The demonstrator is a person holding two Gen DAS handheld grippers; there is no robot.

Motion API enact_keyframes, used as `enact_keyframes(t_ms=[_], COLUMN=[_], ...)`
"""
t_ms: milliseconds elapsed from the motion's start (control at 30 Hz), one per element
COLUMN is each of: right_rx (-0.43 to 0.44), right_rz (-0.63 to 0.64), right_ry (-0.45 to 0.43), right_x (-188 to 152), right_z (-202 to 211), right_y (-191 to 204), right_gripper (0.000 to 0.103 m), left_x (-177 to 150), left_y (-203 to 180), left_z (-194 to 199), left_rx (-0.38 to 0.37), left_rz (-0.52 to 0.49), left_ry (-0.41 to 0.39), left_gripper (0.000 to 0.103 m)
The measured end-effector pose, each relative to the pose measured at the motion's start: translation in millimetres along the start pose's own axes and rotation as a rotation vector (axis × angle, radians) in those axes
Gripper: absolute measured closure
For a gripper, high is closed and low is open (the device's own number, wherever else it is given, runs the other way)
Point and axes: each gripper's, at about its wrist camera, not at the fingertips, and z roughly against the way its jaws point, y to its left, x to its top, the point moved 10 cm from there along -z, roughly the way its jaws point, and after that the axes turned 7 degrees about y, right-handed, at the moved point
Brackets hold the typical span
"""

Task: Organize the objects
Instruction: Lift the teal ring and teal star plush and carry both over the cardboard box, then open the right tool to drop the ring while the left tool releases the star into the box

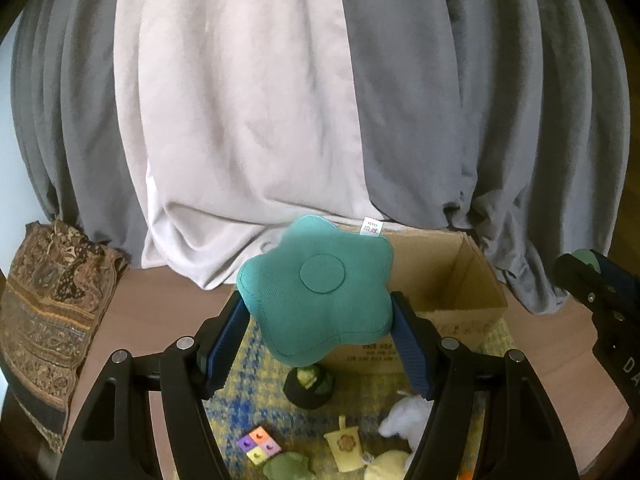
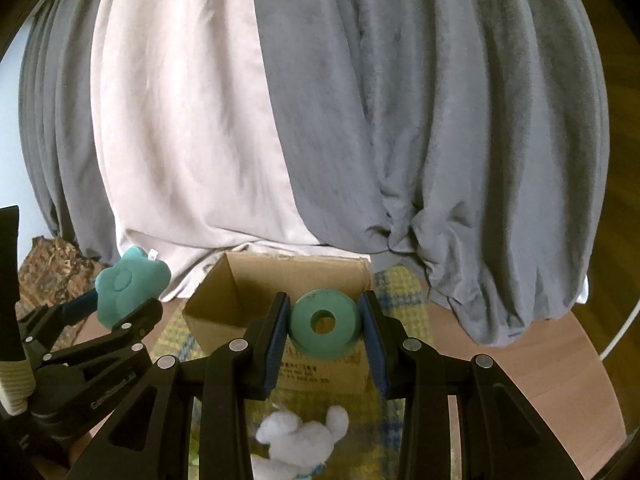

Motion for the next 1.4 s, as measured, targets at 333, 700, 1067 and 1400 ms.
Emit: enact_keyframes(t_ms=[333, 700, 1067, 1400], right_rx=[-0.021, -0.053, -0.058, -0.051], right_rz=[0.003, 0.011, 0.019, -0.003], right_ry=[0.05, 0.104, 0.141, 0.162], right_x=[22, 34, 37, 35], right_z=[-31, -68, -97, -110], right_y=[-1, -7, -11, -18], right_gripper=[0.067, 0.067, 0.067, 0.051], left_x=[19, 36, 37, 35], left_y=[-15, -21, -26, -31], left_z=[-35, -67, -101, -110], left_rx=[-0.06, -0.03, -0.039, -0.046], left_rz=[-0.023, -0.025, -0.024, -0.04], left_ry=[0.078, 0.115, 0.168, 0.189], left_gripper=[0.034, 0.034, 0.034, 0.024])
